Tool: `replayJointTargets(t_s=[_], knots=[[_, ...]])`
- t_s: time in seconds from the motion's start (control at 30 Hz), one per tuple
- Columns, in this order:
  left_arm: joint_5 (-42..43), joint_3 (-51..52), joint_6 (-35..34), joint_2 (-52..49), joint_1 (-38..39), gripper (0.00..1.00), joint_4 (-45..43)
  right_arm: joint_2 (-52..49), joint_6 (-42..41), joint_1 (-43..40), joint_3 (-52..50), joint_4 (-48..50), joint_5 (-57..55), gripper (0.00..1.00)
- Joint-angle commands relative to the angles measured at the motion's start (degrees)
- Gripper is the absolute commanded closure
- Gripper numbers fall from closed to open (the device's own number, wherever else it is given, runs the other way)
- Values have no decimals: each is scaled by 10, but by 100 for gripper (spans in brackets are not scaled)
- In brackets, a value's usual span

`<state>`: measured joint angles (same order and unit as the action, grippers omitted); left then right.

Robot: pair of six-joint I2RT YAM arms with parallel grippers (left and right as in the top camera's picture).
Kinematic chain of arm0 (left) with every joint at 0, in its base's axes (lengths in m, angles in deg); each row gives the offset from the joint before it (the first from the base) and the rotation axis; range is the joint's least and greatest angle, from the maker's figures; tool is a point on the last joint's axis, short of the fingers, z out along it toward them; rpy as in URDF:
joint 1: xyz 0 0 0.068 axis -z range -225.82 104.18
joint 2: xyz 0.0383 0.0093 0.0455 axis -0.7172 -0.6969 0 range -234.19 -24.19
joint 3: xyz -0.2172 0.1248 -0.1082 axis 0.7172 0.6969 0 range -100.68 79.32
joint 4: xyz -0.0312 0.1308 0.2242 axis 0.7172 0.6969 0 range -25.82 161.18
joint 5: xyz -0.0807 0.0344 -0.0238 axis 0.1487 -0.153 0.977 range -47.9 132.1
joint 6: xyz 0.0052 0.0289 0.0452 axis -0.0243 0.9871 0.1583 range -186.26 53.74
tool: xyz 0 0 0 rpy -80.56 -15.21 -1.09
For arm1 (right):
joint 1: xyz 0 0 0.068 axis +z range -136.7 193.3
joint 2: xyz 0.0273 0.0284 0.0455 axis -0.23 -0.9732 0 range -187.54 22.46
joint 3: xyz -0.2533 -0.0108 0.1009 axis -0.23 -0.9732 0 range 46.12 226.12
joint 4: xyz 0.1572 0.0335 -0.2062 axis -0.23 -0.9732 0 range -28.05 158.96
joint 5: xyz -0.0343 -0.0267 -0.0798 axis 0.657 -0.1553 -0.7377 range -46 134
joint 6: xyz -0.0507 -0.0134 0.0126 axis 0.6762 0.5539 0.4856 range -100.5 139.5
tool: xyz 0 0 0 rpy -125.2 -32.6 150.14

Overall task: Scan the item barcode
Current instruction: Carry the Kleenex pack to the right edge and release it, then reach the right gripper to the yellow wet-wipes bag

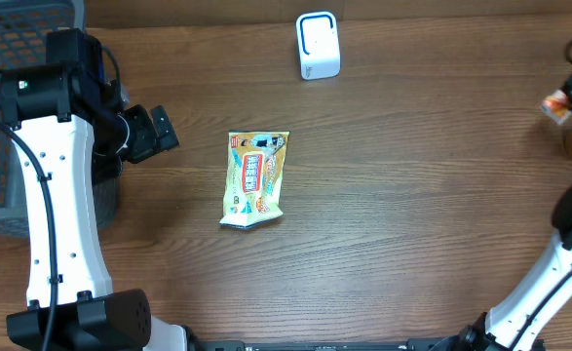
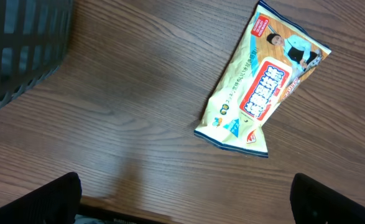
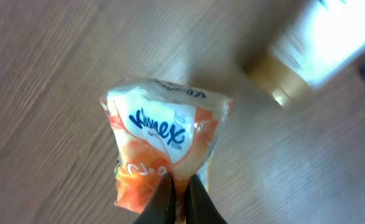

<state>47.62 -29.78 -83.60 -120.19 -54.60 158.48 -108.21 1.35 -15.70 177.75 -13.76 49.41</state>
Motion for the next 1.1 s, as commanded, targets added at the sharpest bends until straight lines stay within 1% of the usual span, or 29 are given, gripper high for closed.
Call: replayJointTargets(t_s=[0.0, 0.07, 0.2, 0.33, 0.4, 0.43, 0.53, 0.63, 0.7, 0.8, 0.83, 0.9, 0.97, 1.0, 1.03, 1.07], knots=[[0, 0, 11, 1, -6, 0, -1, 23, -99, -62, 4, -40, 52, 96], [0, 0, 11, 1, -6, 0, -1, 23, -142, -95, -3, -59, 30, 96], [0, 0, 11, 1, -6, 1, -1, 23, -147, -143, -42, -57, 30, 96], [0, 0, 11, 1, -6, 0, -1, 23, -155, -148, -106, -4, 5, 96], [0, 0, 11, 1, -6, 0, -1, 23, -200, -148, -139, 11, -16, 96], [0, 0, 11, 1, -6, 0, -1, 23, -209, -147, -156, 26, -15, 96], [0, 0, 11, 1, -6, 0, -1, 22, -209, -147, -186, 56, -15, 96], [0, 0, 11, 1, -6, 0, -1, 22, -209, -148, -192, 71, -15, 96], [0, 0, 11, 1, -6, 0, -1, 22, -209, -148, -192, 78, -16, 90], [0, 0, 11, 1, -6, 0, -1, 22, -204, -148, -192, 91, -15, 78], [0, 0, 11, 1, -6, 0, -1, 22, -197, -148, -192, 100, -14, 70], [0, 0, 11, 1, -6, 0, -1, 22, -180, -147, -190, 105, -12, 63], [0, 0, 11, 1, -6, 0, -1, 23, -170, -146, -186, 101, -3, 63], [0, 0, 11, 1, -6, 0, -1, 24, -147, -146, -178, 98, 20, 65], [0, 0, 11, 1, -6, 0, -1, 25, -126, -146, -169, 94, 49, 69], [0, 0, 11, 1, -6, 0, -1, 29, -105, -145, -156, 88, 86, 69]])
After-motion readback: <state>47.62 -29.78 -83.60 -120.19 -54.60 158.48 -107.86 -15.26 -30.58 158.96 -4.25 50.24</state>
